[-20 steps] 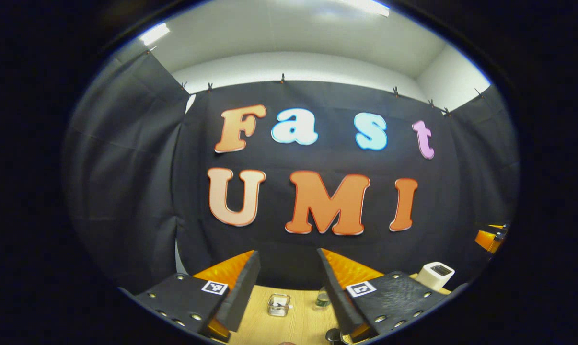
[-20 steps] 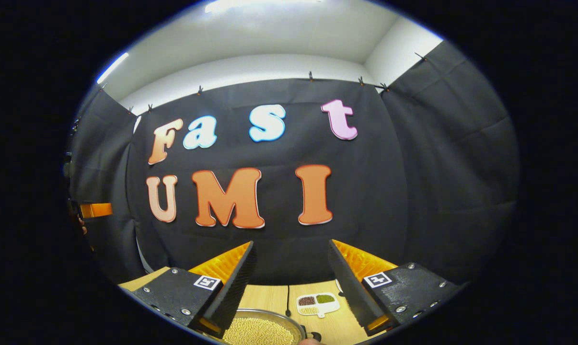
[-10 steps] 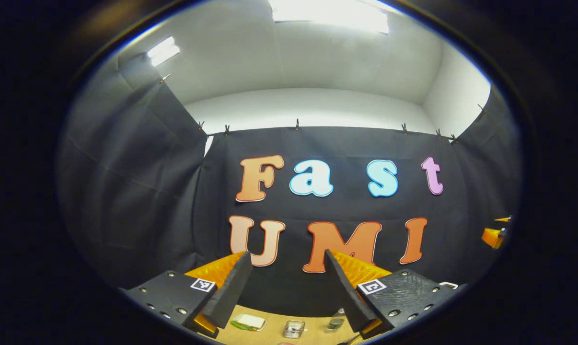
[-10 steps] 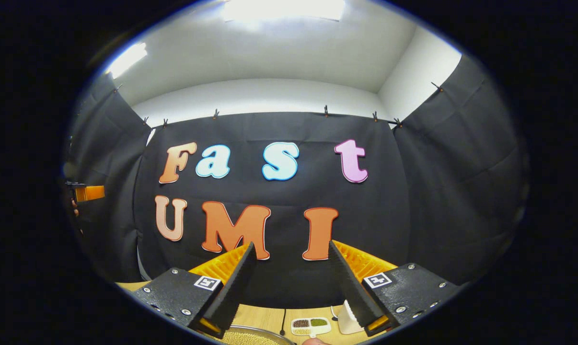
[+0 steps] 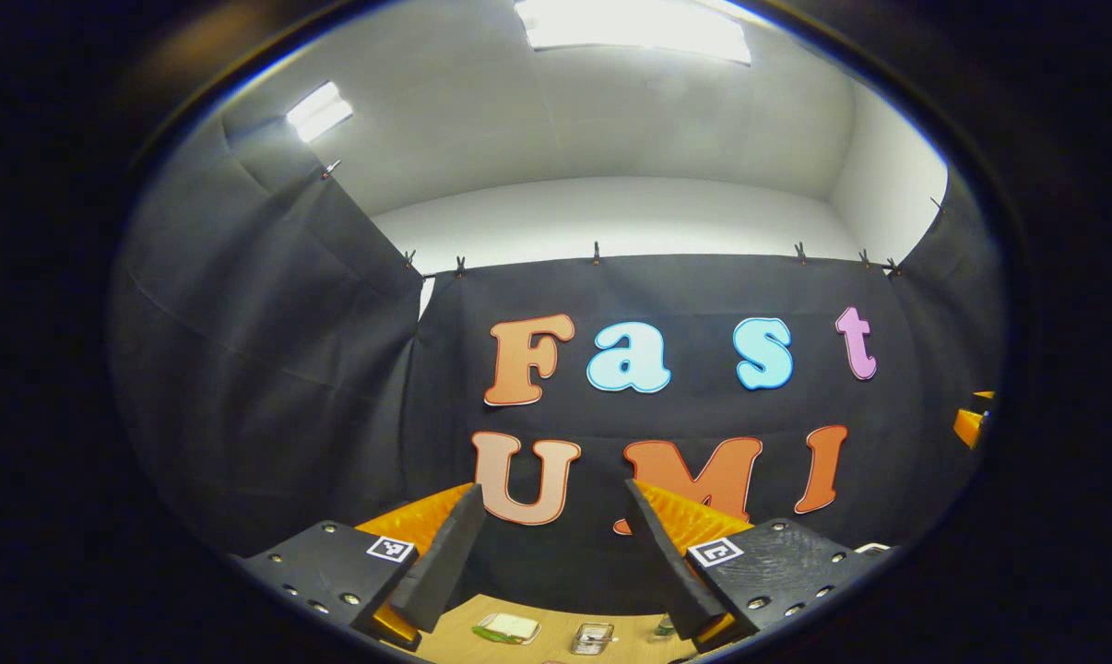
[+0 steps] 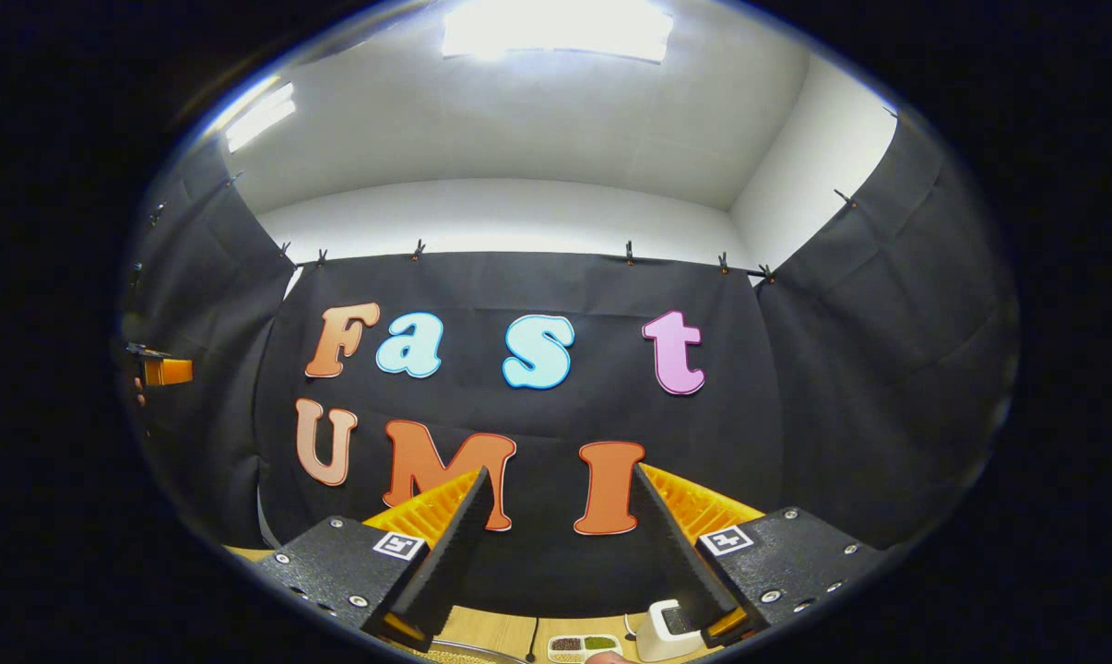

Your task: First push the handle of the pot to place it horizontally, then grasp the pot with both hands and set it on the induction cooktop.

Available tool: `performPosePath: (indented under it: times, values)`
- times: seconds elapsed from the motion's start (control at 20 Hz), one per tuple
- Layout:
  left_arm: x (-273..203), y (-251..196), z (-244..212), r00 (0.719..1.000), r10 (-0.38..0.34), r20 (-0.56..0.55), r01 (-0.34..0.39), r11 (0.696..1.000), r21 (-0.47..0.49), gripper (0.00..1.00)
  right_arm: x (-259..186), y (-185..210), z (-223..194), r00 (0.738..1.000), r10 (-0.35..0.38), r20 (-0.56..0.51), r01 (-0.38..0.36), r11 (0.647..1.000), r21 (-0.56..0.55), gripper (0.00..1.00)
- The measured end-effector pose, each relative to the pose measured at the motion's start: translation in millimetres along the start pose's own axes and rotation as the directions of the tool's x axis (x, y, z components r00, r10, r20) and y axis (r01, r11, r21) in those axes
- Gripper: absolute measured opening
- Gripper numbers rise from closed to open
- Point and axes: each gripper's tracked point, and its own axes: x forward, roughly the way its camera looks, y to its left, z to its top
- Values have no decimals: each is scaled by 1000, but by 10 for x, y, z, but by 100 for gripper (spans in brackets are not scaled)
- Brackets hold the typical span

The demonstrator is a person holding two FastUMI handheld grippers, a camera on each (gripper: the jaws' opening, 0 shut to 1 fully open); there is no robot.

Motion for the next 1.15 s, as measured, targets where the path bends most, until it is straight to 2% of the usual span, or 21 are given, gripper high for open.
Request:
performPosePath:
  times: [0.05, 0.2, 0.3, 0.4, 0.45, 0.6, 0.7, 0.8, 1.1, 1.15]
  values:
    - [-31, 6, 1, 1000, 0, -6, 0, 1000, 0, 92, -2, -18, -41, 1000, -7, -8, 7, 1000, -3, 93]
    - [-17, 109, -38, 1000, 14, -18, -14, 1000, 8, 89, 0, 59, -124, 999, 5, -36, -4, 1000, 15, 93]
    - [-30, 169, -35, 1000, 23, -20, -23, 1000, 11, 92, 3, 54, -137, 999, 3, -33, -3, 1000, 18, 93]
    - [-35, 206, -29, 999, 28, -18, -28, 1000, 8, 89, 0, 54, -152, 1000, -2, -31, 3, 1000, 13, 93]
    - [-62, 210, -20, 999, 29, -19, -29, 1000, 1, 94, 0, 64, -163, 999, -2, -33, 2, 1000, 15, 93]
    - [-80, 247, -63, 999, 26, -23, -26, 999, -19, 89, -27, 96, -197, 999, 5, -37, -4, 1000, 24, 93]
    - [-93, 285, -81, 999, 31, -26, -31, 999, -22, 92, -31, 109, -224, 999, 5, -43, -4, 1000, 21, 93]
    - [-113, 295, -99, 999, 33, -29, -34, 999, -19, 89, -34, 129, -246, 999, 7, -46, -6, 1000, 20, 93]
    - [-154, 294, -111, 999, 34, -27, -34, 999, 1, 89, -38, 154, -277, 999, 8, -47, -7, 1000, 22, 93]
    - [-170, 299, -90, 999, 35, -23, -35, 999, 5, 92, -44, 145, -287, 999, 5, -48, -4, 1000, 21, 93]
